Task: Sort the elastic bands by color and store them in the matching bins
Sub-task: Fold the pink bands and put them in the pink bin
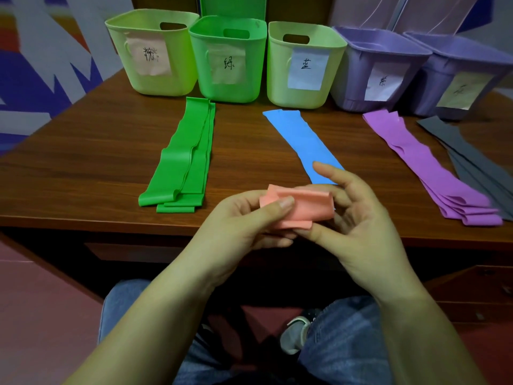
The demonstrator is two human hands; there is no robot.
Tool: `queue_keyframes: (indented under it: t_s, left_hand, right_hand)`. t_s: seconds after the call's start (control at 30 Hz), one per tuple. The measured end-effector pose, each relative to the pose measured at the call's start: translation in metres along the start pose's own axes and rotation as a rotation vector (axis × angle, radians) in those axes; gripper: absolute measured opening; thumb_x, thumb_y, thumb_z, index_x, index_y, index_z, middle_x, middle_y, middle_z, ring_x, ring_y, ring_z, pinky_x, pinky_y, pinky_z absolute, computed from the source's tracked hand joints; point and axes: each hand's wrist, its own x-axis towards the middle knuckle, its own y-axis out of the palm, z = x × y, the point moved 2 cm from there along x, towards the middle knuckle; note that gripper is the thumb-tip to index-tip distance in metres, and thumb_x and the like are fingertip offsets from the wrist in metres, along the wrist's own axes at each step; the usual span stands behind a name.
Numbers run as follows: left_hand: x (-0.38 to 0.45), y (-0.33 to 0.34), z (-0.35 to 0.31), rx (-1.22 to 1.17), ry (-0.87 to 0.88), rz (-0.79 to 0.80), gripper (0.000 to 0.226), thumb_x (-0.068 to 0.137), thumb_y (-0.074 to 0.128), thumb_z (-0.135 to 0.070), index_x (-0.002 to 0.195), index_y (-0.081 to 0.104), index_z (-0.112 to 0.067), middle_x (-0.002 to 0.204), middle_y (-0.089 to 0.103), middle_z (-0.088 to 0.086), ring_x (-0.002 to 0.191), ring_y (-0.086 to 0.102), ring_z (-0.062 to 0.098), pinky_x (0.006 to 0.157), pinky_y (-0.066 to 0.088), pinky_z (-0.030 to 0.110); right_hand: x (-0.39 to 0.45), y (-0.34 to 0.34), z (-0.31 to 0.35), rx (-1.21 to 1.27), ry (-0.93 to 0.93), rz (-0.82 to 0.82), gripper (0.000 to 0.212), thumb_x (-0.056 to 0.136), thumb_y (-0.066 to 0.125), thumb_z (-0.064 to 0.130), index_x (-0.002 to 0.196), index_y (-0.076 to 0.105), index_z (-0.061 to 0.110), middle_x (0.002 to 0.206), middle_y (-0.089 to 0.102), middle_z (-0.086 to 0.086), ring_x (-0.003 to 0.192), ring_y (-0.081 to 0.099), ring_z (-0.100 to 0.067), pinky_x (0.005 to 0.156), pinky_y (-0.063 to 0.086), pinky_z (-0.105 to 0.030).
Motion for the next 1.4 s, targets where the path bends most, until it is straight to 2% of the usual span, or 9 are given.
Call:
queue_keyframes:
  t_s: [0.07,0.2,0.37,0.47,0.57,0.7,1.07,1.17,1.4]
  left_hand:
    - [0.001,-0.001,0.001,-0.011,0.030,-0.013,0.027,0.072,0.062,-0.025,0.094,0.069,-0.010,0.077,0.071,0.004,0.067,0.066,0.009,0.059,0.054,0.018]
    - [0.001,-0.005,0.001,0.021,0.076,-0.019,0.028,0.078,0.070,-0.017,0.105,0.068,-0.008,0.095,0.073,0.009,0.084,0.069,0.014,0.073,0.055,0.022]
    - [-0.001,-0.004,0.000,0.033,0.056,-0.011,0.026,0.069,0.065,-0.020,0.094,0.069,-0.016,0.085,0.074,0.002,0.074,0.069,0.009,0.060,0.055,0.017]
    - [-0.002,-0.003,0.000,-0.038,0.023,0.031,0.025,0.073,0.059,-0.026,0.092,0.073,-0.017,0.088,0.074,0.007,0.077,0.071,0.013,0.062,0.056,0.018]
    - [0.000,-0.006,0.000,-0.069,-0.007,-0.018,0.027,0.074,0.056,-0.031,0.083,0.075,-0.014,0.081,0.073,0.007,0.072,0.071,0.013,0.060,0.057,0.019]
    - [0.004,-0.009,0.000,-0.015,-0.011,-0.072,0.021,0.074,0.059,-0.029,0.072,0.076,-0.016,0.070,0.070,0.005,0.064,0.067,0.009,0.056,0.056,0.018]
    - [0.010,-0.010,0.002,0.143,0.067,-0.125,0.020,0.092,0.053,-0.018,0.094,0.070,-0.009,0.078,0.070,0.013,0.065,0.064,0.015,0.057,0.051,0.024]
    - [0.011,-0.006,0.004,0.226,0.112,-0.120,0.019,0.091,0.056,-0.016,0.094,0.071,-0.005,0.085,0.071,0.018,0.073,0.062,0.017,0.068,0.048,0.027]
    - [0.007,-0.001,0.001,0.121,0.045,0.008,0.016,0.078,0.058,-0.020,0.088,0.069,-0.016,0.071,0.070,0.002,0.062,0.068,0.011,0.056,0.056,0.021]
  right_hand:
    - [-0.001,-0.001,0.000,-0.038,-0.013,0.042,0.070,0.062,0.084,0.033,0.123,0.052,0.044,0.119,0.065,0.008,0.117,0.058,-0.011,0.104,0.042,-0.038]
    - [-0.002,-0.004,0.003,-0.069,-0.054,0.079,0.061,0.064,0.079,0.050,0.121,0.057,0.040,0.127,0.059,0.007,0.124,0.052,-0.015,0.101,0.044,-0.030]
    - [0.002,-0.003,0.005,-0.106,-0.130,-0.040,0.023,0.072,0.073,0.043,0.090,0.070,0.030,0.109,0.068,0.006,0.111,0.060,-0.012,0.090,0.047,-0.021]
    - [0.004,-0.006,0.003,-0.152,-0.148,-0.074,0.011,0.076,0.068,0.029,0.086,0.070,0.027,0.104,0.069,0.009,0.108,0.062,-0.014,0.090,0.047,-0.022]
    - [0.002,-0.007,0.004,-0.235,-0.164,-0.068,0.009,0.075,0.069,0.029,0.084,0.070,0.028,0.106,0.067,0.011,0.110,0.060,-0.016,0.094,0.045,-0.024]
    - [0.000,-0.003,0.010,-0.399,-0.235,-0.049,0.011,0.073,0.070,0.036,0.082,0.069,0.030,0.113,0.062,0.014,0.114,0.054,-0.010,0.093,0.038,-0.014]
    - [-0.002,0.008,0.018,-0.560,-0.239,0.214,0.015,0.069,0.067,0.048,0.076,0.071,0.034,0.136,0.048,0.026,0.142,0.020,-0.004,0.110,0.016,-0.013]
    - [0.001,0.011,0.017,-0.566,-0.274,0.152,0.010,0.072,0.067,0.045,0.075,0.071,0.036,0.133,0.051,0.024,0.140,0.027,-0.005,0.110,0.021,-0.017]
    - [0.000,0.009,0.006,-0.206,-0.145,-0.160,0.008,0.069,0.073,0.035,0.075,0.069,0.038,0.111,0.064,0.015,0.111,0.059,-0.006,0.087,0.045,-0.015]
